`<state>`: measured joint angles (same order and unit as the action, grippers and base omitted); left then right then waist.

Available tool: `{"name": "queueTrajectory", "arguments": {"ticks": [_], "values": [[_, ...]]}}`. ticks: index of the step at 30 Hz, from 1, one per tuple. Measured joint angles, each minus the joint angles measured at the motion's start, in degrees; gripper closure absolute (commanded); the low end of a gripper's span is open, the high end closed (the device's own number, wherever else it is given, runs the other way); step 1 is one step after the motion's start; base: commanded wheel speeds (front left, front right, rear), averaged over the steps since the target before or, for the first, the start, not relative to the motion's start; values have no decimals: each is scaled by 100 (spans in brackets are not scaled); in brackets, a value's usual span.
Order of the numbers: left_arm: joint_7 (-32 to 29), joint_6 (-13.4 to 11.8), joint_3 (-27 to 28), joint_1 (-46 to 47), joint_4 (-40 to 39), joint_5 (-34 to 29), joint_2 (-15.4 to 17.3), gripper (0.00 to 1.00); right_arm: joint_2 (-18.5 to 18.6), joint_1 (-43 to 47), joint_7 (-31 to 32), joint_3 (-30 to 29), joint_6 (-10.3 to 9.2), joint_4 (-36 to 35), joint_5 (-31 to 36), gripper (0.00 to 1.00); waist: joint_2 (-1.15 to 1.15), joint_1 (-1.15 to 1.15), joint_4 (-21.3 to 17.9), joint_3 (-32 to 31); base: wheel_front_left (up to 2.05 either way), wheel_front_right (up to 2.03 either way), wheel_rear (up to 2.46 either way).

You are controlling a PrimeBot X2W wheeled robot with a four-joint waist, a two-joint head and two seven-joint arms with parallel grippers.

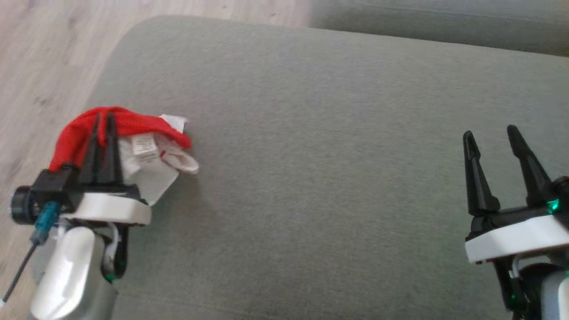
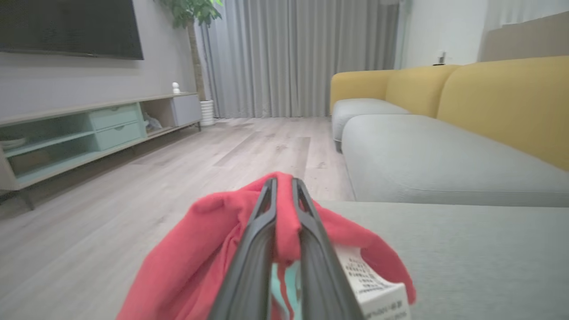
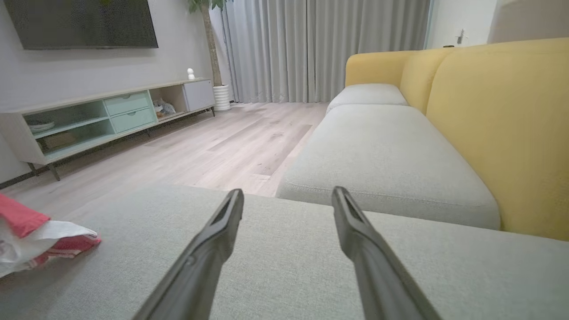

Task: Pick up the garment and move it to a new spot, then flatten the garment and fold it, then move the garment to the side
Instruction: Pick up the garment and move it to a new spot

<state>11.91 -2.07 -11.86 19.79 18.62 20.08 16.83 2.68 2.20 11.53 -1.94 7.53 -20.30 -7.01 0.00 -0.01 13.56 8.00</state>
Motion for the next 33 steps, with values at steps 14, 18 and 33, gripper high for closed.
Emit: {"name": "queueTrajectory", "arguments": {"ticks": [14, 18, 33], "values": [[-792, 593, -1716, 96, -809, -97, -869, 100, -10, 169, -288, 111, 0, 261, -533, 0, 0, 1, -1475, 132, 0, 0, 0], [-787, 813, -2463, 543, -619, -207, -1183, 100, -10, 144, -357, 83, 0, 331, -597, 0, 0, 2, -1851, 341, 0, 0, 0], [-153, 909, -3652, 549, 252, 122, -1232, 0, -10, 55, -525, -56, 0, 598, -669, 0, 0, 2, -1967, 554, 0, 0, 0]]}}
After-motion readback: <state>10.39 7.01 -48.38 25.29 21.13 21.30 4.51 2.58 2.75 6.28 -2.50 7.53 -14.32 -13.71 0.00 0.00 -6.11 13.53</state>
